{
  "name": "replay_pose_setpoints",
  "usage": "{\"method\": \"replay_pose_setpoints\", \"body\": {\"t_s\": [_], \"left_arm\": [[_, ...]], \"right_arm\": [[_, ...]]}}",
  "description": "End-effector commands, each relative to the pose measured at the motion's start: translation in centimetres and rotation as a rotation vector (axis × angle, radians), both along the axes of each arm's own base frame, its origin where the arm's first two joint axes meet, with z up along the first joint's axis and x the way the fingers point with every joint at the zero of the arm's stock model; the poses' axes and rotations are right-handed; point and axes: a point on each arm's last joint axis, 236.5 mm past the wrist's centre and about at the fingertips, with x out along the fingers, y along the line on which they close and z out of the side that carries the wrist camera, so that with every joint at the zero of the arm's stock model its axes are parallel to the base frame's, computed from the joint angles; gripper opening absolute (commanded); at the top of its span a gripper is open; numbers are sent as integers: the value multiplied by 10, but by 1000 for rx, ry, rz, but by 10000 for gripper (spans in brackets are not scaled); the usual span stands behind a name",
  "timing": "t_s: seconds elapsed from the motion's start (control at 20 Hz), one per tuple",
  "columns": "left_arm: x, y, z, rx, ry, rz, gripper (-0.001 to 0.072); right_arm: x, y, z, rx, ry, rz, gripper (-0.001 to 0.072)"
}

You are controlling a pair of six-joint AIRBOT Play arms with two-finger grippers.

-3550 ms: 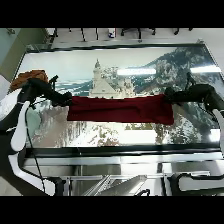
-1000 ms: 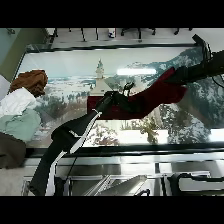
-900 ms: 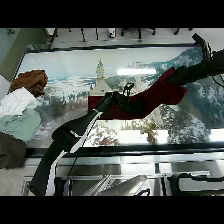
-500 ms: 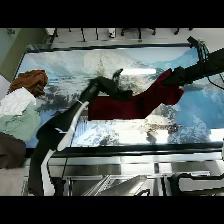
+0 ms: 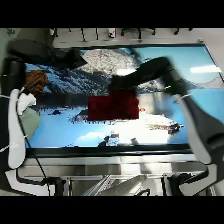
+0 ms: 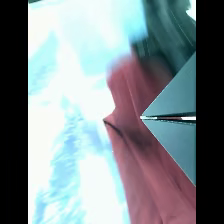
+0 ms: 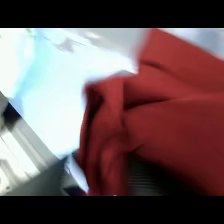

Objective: Fold the shirts.

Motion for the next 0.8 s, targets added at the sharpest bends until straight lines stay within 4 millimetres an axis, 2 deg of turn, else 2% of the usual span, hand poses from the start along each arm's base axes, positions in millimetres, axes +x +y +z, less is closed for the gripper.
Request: {"method": "replay_pose_setpoints", "body": {"t_s": [0.0, 0.05, 0.15, 0.25, 0.35, 0.4, 0.45, 0.5, 0.55, 0.6, 0.65, 0.75], "left_arm": [[-23, 33, 43, 11, -66, 37, 9], [-29, 36, 46, 20, -69, 31, 9], [-42, 41, 53, 49, -86, 6, 9], [-47, 45, 59, 52, -95, 9, 9], [-49, 46, 62, 51, -100, 11, 9], [-49, 46, 61, 54, -97, 10, 9], [-49, 46, 60, 58, -94, 9, 9], [-49, 47, 60, 58, -94, 9, 10], [-49, 47, 60, 58, -94, 9, 10], [-50, 47, 59, 59, -92, 8, 10], [-50, 46, 59, 61, -88, 5, 9], [-51, 46, 59, 61, -88, 5, 9]], "right_arm": [[-25, 122, -80, 25, -74, -39, 569], [-28, 119, -90, -1, -58, -20, 569], [-15, 77, -85, -66, -21, -6, 570], [10, 6, -65, -124, 36, -54, 571], [29, -79, -48, -198, 96, -124, 582], [34, -126, -45, -250, 143, -175, 611], [35, -168, -48, -306, 193, -226, 679], [32, -210, -58, -369, 268, -281, 694], [26, -238, -69, -405, 331, -314, 694], [21, -253, -82, -403, 382, -338, 694], [16, -258, -95, -388, 418, -355, 694], [13, -253, -123, -357, 436, -355, 694]]}}
